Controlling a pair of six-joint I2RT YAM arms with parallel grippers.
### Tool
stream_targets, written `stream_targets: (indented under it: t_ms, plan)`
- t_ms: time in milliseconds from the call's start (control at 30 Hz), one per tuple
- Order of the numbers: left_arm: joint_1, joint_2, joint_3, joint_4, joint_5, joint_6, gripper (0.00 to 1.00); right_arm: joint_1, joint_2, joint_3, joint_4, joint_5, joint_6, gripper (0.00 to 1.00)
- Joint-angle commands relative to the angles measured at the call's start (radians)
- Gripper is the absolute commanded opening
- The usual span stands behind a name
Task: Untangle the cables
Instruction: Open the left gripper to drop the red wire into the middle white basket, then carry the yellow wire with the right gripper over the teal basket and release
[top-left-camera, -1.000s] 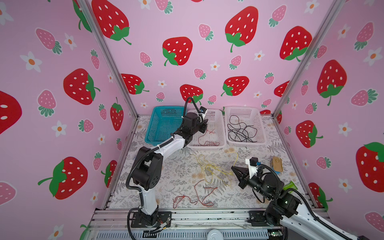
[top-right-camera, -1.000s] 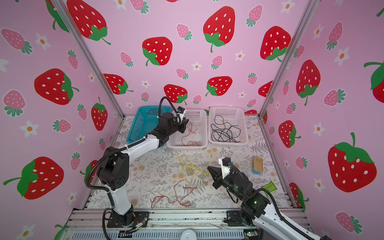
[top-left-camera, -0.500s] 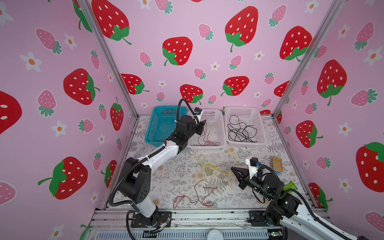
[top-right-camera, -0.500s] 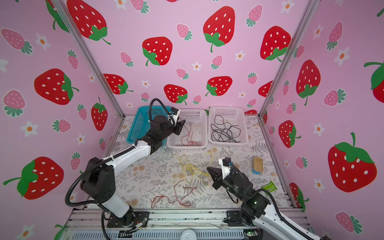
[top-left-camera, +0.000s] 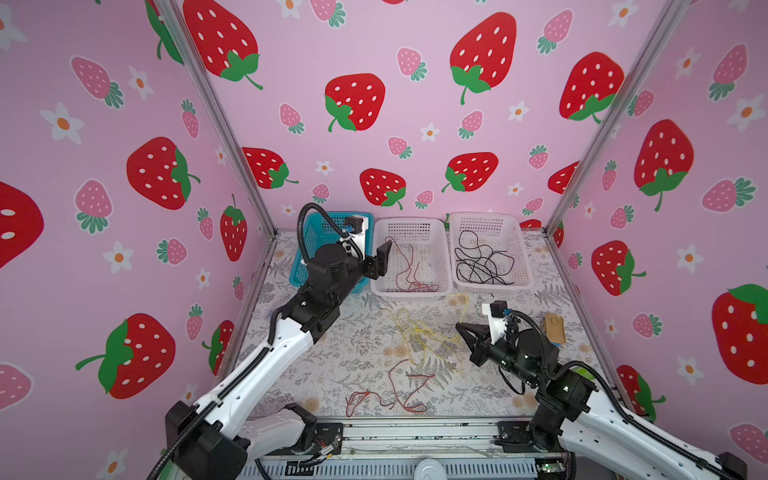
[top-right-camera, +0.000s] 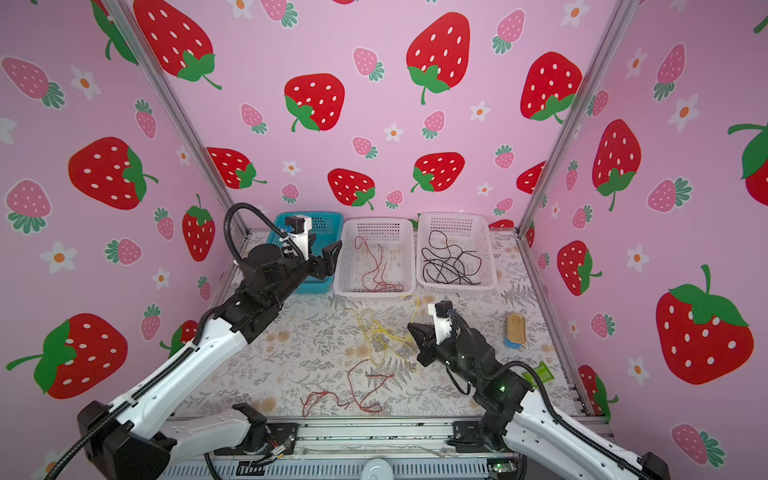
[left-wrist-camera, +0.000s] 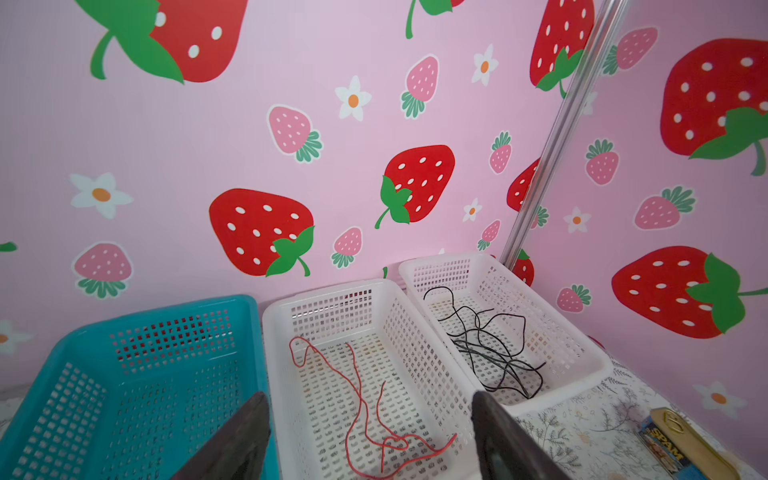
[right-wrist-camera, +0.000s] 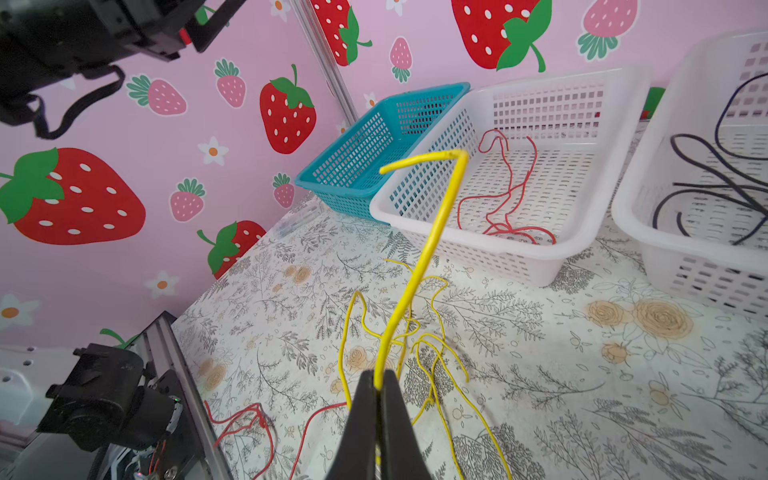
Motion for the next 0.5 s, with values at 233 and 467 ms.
stream_targets:
  t_ms: [233, 467]
  plan:
    - [-0.004, -0.463, -0.224, -0.403, -0.274, -0.136, 0.99, -0.004, 0.321, 0.285, 0.060, -0.007, -0.015, 0.00]
    - [-0.003, -0.719, -0.426, -0.376, -0.388, -0.154, 0.99, -0.005, 0.551, 0.506, 0.057, -0.013, -0.016, 0.00]
